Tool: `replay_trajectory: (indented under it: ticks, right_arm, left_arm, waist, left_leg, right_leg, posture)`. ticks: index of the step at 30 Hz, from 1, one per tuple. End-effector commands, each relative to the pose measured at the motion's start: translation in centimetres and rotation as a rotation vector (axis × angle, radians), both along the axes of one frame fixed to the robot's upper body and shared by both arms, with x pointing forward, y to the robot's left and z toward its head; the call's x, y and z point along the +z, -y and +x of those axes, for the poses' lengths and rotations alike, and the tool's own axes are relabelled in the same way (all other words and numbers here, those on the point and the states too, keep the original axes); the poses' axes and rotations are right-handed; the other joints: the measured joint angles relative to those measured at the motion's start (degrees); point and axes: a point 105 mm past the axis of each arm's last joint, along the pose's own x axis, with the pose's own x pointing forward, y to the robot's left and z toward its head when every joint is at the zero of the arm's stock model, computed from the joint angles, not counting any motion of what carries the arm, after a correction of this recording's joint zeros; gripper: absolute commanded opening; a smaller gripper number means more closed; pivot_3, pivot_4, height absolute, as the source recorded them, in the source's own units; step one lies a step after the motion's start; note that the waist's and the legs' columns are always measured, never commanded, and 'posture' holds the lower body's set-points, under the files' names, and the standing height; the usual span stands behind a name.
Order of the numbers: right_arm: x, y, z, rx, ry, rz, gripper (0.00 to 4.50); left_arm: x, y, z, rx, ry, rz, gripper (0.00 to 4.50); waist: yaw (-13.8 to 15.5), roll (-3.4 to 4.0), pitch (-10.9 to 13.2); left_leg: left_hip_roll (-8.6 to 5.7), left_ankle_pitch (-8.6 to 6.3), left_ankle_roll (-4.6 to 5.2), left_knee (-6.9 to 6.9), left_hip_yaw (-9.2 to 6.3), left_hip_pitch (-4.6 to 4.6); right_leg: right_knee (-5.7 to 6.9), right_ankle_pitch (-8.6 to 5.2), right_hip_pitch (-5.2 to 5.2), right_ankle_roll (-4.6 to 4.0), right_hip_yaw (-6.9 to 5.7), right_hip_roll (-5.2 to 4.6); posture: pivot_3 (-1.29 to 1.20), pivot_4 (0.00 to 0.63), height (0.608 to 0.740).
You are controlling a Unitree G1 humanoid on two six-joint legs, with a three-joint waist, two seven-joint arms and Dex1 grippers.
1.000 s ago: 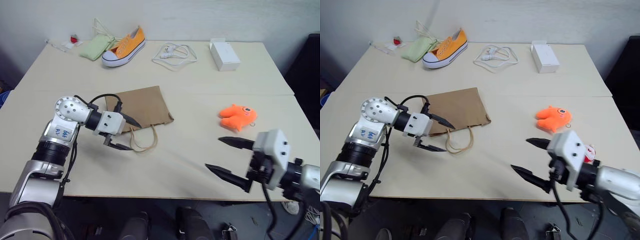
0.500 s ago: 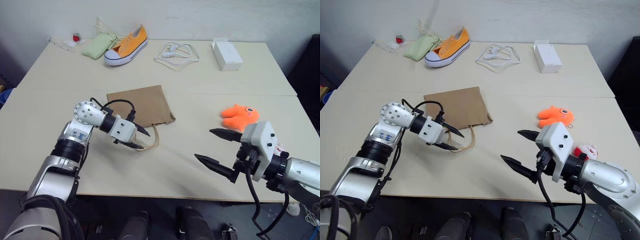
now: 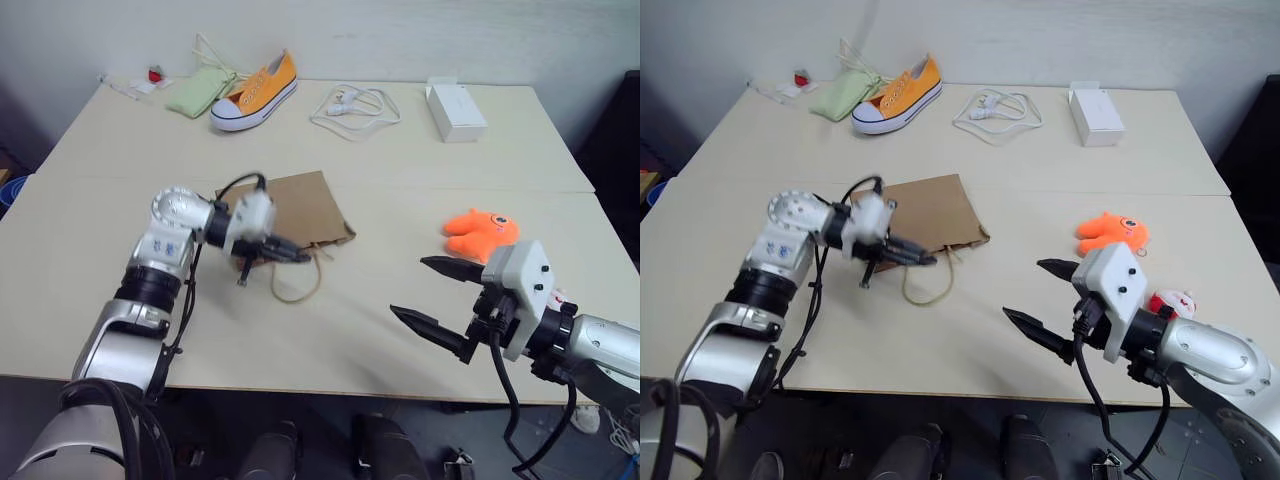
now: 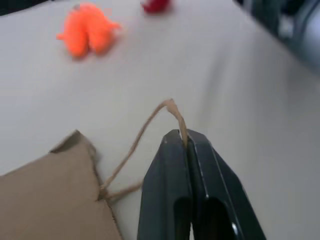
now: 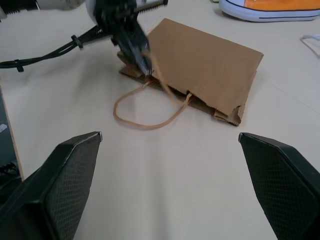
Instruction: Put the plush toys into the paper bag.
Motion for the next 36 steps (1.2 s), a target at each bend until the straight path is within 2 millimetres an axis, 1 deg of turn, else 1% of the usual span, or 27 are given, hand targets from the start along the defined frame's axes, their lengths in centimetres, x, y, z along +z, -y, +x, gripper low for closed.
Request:
replay_trajectory:
  ticks: [1, 2, 3, 4, 5, 9, 11, 12, 15, 20, 22, 25, 27, 28, 31, 34, 36]
  right_arm:
    - [-0.5, -0.7, 1.3, -0.025, -0.007, 0.036, 3.85]
    - [-0.8, -1.2, 1.8, -0.021, -0.006, 0.037, 3.57]
    - [-0.9, -1.6, 2.3, -0.017, -0.002, 0.038, 3.15]
    - [-1.0, -2.1, 2.8, -0.014, 0.003, 0.043, 2.83]
    - [-1.0, -2.7, 3.3, -0.005, 0.011, 0.046, 2.4]
    - [-1.3, -4.8, 5.4, 0.037, 0.035, 0.032, 0.95]
    - [-1.3, -5.5, 6.4, 0.04, 0.04, 0.036, 0.2]
    - [-1.4, -5.8, 6.8, 0.045, 0.042, 0.034, 0.03]
    - [-2.0, -6.5, 7.6, 0.066, 0.04, 0.021, 0.03]
    - [-3.4, -7.3, 8.3, 0.093, 0.022, -0.008, 0.03]
    - [-4.5, -7.3, 8.8, 0.101, 0.032, -0.089, 0.03]
    - [-6.7, -6.9, 9.1, 0.154, 0.081, -0.313, 0.03]
    - [-7.3, -6.9, 8.9, 0.212, 0.086, -0.388, 0.03]
    - [-7.4, -7.0, 8.9, 0.235, 0.083, -0.408, 0.03]
    - [-6.7, -7.7, 9.1, 0.299, 0.037, -0.413, 0.03]
    - [-5.5, -8.6, 9.9, 0.308, -0.05, -0.312, 0.03]
    - [-5.4, -8.8, 10.1, 0.316, -0.144, -0.252, 0.03]
  left_arm:
    - [2.8, 0.5, -0.7, -0.006, -0.056, -0.058, 0.0]
    - [2.5, 0.9, -1.1, -0.016, -0.037, -0.048, 0.0]
    - [2.4, 1.2, -1.4, -0.023, -0.029, -0.047, 0.0]
    - [2.4, 1.6, -1.7, -0.028, -0.024, -0.058, 0.0]
    - [2.6, 2.1, -1.9, -0.026, -0.025, -0.079, 0.0]
    - [5.0, 3.6, -2.6, -0.033, -0.047, -0.193, 0.0]
    - [5.3, 4.1, -2.8, -0.036, -0.002, -0.194, 0.0]
    - [5.6, 4.3, -2.9, -0.037, 0.003, -0.206, 0.0]
    - [6.7, 4.8, -3.3, -0.04, 0.007, -0.255, 0.0]
    - [7.5, 5.4, -4.2, -0.072, 0.027, -0.284, 0.0]
    - [7.7, 5.7, -4.2, -0.066, 0.062, -0.283, 0.0]
    - [8.2, 6.1, -4.1, -0.067, 0.088, -0.295, 0.0]
    - [8.4, 6.2, -4.1, -0.074, 0.088, -0.3, 0.0]
    - [8.4, 6.2, -4.1, -0.076, 0.087, -0.301, 0.0]
    - [8.7, 6.8, -4.6, -0.117, 0.089, -0.308, 0.0]
    - [8.5, 7.5, -5.1, -0.148, 0.117, -0.291, 0.0]
    - [8.2, 7.8, -5.7, -0.178, 0.133, -0.28, 0.0]
  waist:
    - [-0.1, 0.08, 0.0]
    - [-0.4, 0.11, -0.1]
    - [-0.5, 0.12, -0.1]
    - [-0.8, 0.13, -0.1]
    - [-0.8, 0.13, -0.1]
    - [-1.1, 0.09, 0.0]
    - [-1.3, 0.1, 0.0]
    - [-1.3, 0.1, -0.1]
    - [-1.2, 0.1, -0.1]
    - [-1.3, 0.1, -0.1]
    - [-1.4, 0.1, -0.1]
    - [-1.3, 0.1, -0.1]
    - [-1.3, 0.1, -0.1]
    - [-1.4, 0.1, -0.1]
    - [-1.5, 0.1, -0.1]
    - [-1.7, 0.1, -0.1]
    - [-1.6, 0.1, -0.1]
  left_leg:
    - [-0.02, 0.0, 0.0, -0.01, 0.01, 0.01]
    - [-0.04, 0.0, 0.0, -0.04, 0.02, 0.07]
    - [-0.04, 0.0, -0.01, -0.09, 0.02, 0.13]
    - [-0.04, 0.0, -0.02, -0.11, 0.02, 0.12]
    - [-0.04, 0.01, -0.04, -0.12, 0.02, 0.13]
    - [-0.03, 0.03, -0.08, 0.0, -0.01, 0.01]
    - [-0.05, 0.03, -0.09, -0.02, -0.02, 0.0]
    - [-0.05, 0.03, -0.09, -0.03, -0.01, 0.0]
    - [-0.06, 0.03, -0.1, -0.05, -0.02, 0.01]
    - [-0.08, 0.03, -0.1, -0.03, -0.03, 0.0]
    - [-0.08, 0.03, -0.11, -0.02, -0.02, 0.01]
    - [-0.09, 0.03, -0.12, -0.01, -0.01, 0.01]
    - [-0.11, 0.03, -0.12, -0.01, -0.02, 0.0]
    - [-0.12, 0.03, -0.12, -0.01, -0.02, 0.0]
    - [-0.12, 0.03, -0.12, -0.01, -0.01, 0.0]
    - [-0.1, 0.05, -0.18, -0.01, 0.0, 0.0]
    - [-0.1, 0.06, -0.22, -0.02, -0.01, 0.0]
  right_leg:
    - [0.01, 0.0, 0.0, 0.0, 0.02, -0.01]
    - [0.02, 0.0, 0.0, 0.0, 0.06, -0.02]
    - [0.01, 0.0, 0.0, 0.0, 0.12, 0.0]
    - [0.02, 0.0, -0.03, 0.0, 0.12, 0.0]
    - [0.02, 0.0, -0.04, 0.0, 0.13, 0.01]
    - [0.02, 0.0, -0.15, 0.0, 0.12, 0.02]
    - [0.06, 0.0, -0.17, 0.0, 0.12, 0.01]
    - [0.08, 0.0, -0.18, 0.0, 0.12, 0.01]
    - [0.08, 0.0, -0.17, 0.0, 0.1, 0.0]
    - [0.09, 0.0, -0.18, 0.0, 0.09, 0.0]
    - [0.1, 0.0, -0.18, 0.0, 0.1, 0.0]
    - [0.09, 0.0, -0.21, 0.0, 0.1, 0.0]
    - [0.04, 0.0, -0.21, 0.0, 0.09, -0.01]
    - [0.04, 0.0, -0.21, 0.0, 0.1, -0.01]
    - [0.04, 0.0, -0.25, 0.0, 0.11, -0.01]
    - [0.02, 0.0, -0.32, 0.0, 0.14, 0.02]
    - [0.08, 0.0, -0.38, -0.01, 0.15, 0.02]
  posture:
    - [0.0, 0.15, 0.74]
    - [0.0, 0.15, 0.74]
    - [0.0, 0.15, 0.74]
    - [0.0, 0.15, 0.74]
    - [0.0, 0.15, 0.74]
    - [0.0, 0.15, 0.74]
    - [0.0, 0.15, 0.74]
    - [0.0, 0.15, 0.74]
    - [0.0, 0.15, 0.74]
    - [0.0, 0.15, 0.74]
    - [0.0, 0.15, 0.74]
    - [0.0, 0.15, 0.74]
    - [0.0, 0.15, 0.74]
    - [0.0, 0.15, 0.74]
    - [0.0, 0.15, 0.74]
    - [0.0, 0.15, 0.74]
    - [0.0, 0.15, 0.74]
